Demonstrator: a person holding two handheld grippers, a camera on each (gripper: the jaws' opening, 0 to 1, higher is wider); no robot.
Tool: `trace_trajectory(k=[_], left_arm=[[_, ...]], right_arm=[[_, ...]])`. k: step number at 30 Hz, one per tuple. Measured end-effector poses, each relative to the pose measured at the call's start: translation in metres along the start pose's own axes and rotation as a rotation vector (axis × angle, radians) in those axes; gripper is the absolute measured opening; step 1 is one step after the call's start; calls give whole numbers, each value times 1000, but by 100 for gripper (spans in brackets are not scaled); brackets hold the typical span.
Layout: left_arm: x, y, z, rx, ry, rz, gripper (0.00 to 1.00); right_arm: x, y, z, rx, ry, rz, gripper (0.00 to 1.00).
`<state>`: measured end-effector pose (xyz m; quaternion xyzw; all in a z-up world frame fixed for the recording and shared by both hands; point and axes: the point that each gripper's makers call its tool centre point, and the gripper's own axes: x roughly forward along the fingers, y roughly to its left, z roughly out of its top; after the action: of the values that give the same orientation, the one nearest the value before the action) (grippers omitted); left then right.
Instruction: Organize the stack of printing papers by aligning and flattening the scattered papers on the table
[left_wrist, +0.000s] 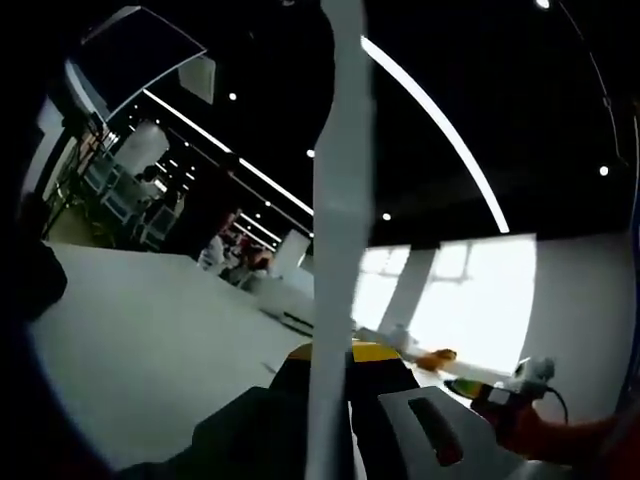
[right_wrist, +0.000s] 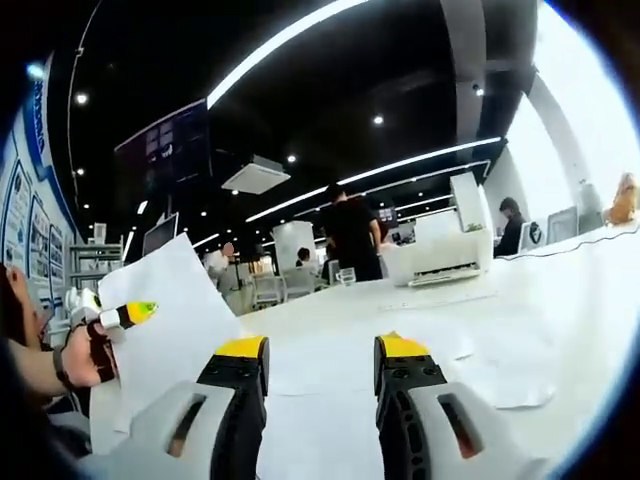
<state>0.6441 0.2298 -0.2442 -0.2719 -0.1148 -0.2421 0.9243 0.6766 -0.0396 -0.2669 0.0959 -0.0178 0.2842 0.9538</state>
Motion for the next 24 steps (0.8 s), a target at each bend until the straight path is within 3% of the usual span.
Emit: trace_trajectory(k=[24], left_arm=[[-1, -1, 1, -5, 1, -1, 6]], right_arm=[[0, 2, -4, 28, 16, 8, 38]])
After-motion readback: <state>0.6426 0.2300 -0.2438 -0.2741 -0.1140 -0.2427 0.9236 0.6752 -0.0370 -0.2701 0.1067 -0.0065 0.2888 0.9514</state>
